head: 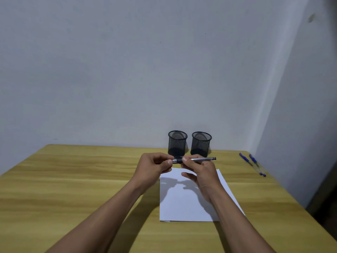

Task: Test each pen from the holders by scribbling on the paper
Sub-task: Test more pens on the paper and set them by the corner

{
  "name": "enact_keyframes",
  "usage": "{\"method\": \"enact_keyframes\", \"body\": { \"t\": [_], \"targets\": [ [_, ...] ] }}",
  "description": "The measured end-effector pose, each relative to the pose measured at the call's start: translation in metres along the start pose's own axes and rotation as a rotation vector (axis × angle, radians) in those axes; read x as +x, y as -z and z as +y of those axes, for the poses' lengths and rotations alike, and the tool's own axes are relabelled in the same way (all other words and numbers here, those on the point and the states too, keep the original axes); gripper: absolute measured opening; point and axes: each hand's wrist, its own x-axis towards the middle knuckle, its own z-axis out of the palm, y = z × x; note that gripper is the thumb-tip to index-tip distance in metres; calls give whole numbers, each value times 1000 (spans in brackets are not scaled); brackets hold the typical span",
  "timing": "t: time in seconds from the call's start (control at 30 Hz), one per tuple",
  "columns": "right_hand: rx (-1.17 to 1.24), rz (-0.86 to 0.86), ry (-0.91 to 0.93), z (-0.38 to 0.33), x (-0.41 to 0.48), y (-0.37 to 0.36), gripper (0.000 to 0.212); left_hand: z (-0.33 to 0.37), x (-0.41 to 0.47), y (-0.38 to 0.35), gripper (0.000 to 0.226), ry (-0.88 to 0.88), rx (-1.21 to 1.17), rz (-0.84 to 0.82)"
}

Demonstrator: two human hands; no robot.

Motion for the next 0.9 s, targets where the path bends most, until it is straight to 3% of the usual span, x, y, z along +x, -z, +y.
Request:
{"method": "enact_keyframes", "body": {
  "t": [0.3,0.47,0.7,0.9],
  "targets": [
    [-87,2,24,-17,6,18,4,8,4,5,8,56,-37,21],
    [-410,-40,149,-35,10,36,13,13,5,6,7,47,-11,41],
    [-889,-88,276,-44,7,40,6,16,3,-13,8,8,35,1],
    [-1036,10,272,-53,-3,75,8,12,10,-41,17,-8,149,-51]
  ]
}}
